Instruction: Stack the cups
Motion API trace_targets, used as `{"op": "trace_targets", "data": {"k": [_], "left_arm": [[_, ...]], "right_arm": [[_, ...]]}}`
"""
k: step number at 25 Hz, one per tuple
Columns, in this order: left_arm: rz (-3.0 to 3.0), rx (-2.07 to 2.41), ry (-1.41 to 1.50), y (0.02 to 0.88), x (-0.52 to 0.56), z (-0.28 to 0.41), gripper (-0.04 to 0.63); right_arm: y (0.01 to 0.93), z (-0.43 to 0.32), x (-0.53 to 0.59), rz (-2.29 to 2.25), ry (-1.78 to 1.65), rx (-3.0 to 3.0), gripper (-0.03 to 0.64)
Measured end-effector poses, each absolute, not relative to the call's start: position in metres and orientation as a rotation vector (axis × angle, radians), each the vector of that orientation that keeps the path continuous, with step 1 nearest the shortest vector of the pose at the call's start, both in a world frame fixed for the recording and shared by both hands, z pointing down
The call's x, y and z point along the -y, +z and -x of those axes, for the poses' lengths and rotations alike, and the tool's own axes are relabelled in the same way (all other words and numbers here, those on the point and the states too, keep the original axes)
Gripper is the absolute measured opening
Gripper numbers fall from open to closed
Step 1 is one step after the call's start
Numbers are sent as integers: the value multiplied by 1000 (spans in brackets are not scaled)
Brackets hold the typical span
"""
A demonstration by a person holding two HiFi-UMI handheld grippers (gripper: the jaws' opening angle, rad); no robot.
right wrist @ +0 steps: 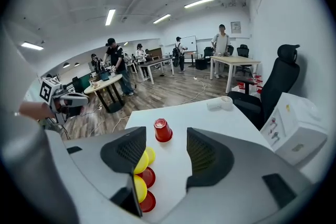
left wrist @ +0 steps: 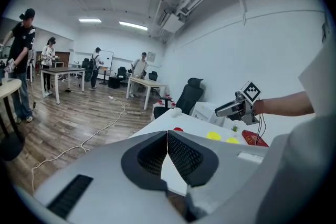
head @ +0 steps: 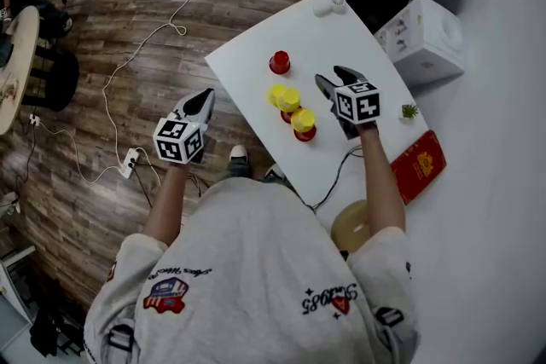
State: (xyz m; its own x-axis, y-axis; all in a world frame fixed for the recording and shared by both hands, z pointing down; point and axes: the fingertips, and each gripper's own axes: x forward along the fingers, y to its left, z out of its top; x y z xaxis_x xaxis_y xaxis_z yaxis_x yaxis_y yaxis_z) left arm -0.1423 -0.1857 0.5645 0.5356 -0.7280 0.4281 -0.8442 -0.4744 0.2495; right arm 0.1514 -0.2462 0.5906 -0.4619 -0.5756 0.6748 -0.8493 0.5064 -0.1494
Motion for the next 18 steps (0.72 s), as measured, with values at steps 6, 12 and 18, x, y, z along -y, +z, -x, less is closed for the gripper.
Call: {"op": "trace_targets", "data": {"k": [6, 12, 18], "left_arm": [[-2275, 1382, 390, 571, 177, 170, 6], [-2185, 1475, 413, 580, 164, 201, 6], [-2129, 1522, 433, 589, 154, 219, 6]], "right_arm": [[621, -125, 275, -1036, 625, 2203, 249], [651, -94, 301, -916, 603, 2195, 249], [688, -65, 318, -785, 546, 2145, 247]]}}
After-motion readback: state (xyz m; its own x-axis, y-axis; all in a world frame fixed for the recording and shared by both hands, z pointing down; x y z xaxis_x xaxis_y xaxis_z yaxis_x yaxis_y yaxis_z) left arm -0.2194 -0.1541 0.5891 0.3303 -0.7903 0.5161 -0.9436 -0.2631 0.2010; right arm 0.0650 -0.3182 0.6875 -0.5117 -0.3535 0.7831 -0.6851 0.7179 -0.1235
